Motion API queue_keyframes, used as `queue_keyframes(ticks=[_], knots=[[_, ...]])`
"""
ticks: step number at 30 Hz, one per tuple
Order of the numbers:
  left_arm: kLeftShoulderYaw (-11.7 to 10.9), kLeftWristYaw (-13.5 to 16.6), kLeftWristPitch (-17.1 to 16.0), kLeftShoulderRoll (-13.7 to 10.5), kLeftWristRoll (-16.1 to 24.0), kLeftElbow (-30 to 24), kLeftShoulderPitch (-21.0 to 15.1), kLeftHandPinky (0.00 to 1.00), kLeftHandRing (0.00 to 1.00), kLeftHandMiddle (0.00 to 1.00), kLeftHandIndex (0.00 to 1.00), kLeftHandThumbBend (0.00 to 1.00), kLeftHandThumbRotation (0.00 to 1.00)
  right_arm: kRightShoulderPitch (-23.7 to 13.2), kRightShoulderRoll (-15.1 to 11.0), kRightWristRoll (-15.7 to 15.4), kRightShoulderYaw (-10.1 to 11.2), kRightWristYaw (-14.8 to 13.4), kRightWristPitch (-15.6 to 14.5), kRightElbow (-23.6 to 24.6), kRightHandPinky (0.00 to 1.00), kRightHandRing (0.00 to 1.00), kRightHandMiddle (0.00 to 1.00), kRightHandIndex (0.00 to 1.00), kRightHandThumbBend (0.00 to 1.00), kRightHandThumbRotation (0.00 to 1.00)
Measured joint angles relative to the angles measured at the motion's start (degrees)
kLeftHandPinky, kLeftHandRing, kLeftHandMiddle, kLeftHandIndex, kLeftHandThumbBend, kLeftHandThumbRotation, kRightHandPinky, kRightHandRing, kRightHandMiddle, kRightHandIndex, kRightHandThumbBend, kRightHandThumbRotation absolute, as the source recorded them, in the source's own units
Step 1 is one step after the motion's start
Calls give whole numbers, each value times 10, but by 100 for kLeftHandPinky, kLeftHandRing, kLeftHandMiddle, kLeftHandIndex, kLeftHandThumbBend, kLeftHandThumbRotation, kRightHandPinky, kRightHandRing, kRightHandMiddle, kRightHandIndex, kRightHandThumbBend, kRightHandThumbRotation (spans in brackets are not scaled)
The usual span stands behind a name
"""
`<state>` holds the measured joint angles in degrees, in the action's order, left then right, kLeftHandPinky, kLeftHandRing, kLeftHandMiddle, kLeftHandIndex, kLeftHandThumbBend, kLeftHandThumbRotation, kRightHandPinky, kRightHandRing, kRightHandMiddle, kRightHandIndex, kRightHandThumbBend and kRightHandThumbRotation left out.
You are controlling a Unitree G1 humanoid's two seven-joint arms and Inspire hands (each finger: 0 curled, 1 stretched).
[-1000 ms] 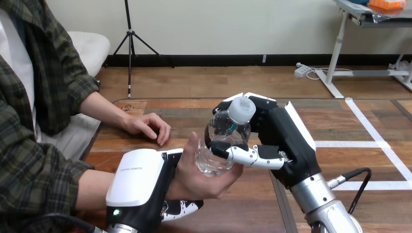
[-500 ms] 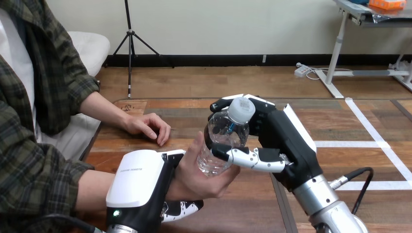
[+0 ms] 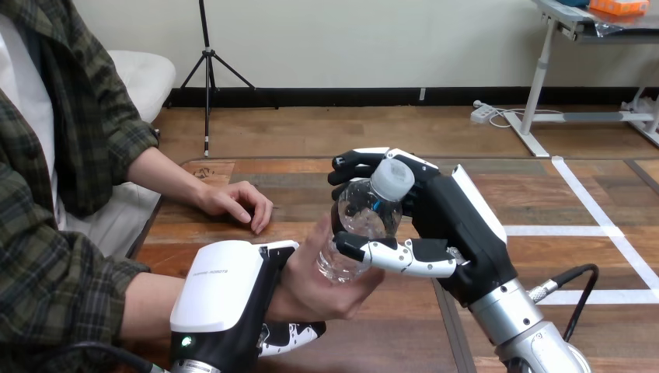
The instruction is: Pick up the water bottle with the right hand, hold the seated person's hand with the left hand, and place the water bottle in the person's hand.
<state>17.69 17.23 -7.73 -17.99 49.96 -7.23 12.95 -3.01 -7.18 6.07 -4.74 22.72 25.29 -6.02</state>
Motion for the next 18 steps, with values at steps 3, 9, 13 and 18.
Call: queue_keyframes(ticks=[3, 9, 13, 18], knots=[[0, 0, 0, 0, 0, 0, 0, 39, 44, 48, 50, 75, 0, 1, 1, 0, -1, 3, 0, 5, 54, 63, 67, 67, 69, 0], [0, 0, 0, 0, 1, 0, 0, 39, 43, 48, 50, 75, 0, 2, 0, 5, -2, 11, 0, 13, 52, 61, 65, 65, 69, 0], [0, 0, 0, 0, 1, 0, 0, 39, 44, 48, 50, 75, 0, 3, 0, 9, -2, 17, 0, 14, 51, 60, 64, 64, 69, 0], [0, -2, 0, 0, 1, 0, 0, 40, 45, 50, 51, 76, 0, 3, 0, 9, -2, 19, 0, 16, 53, 63, 68, 67, 70, 0]])
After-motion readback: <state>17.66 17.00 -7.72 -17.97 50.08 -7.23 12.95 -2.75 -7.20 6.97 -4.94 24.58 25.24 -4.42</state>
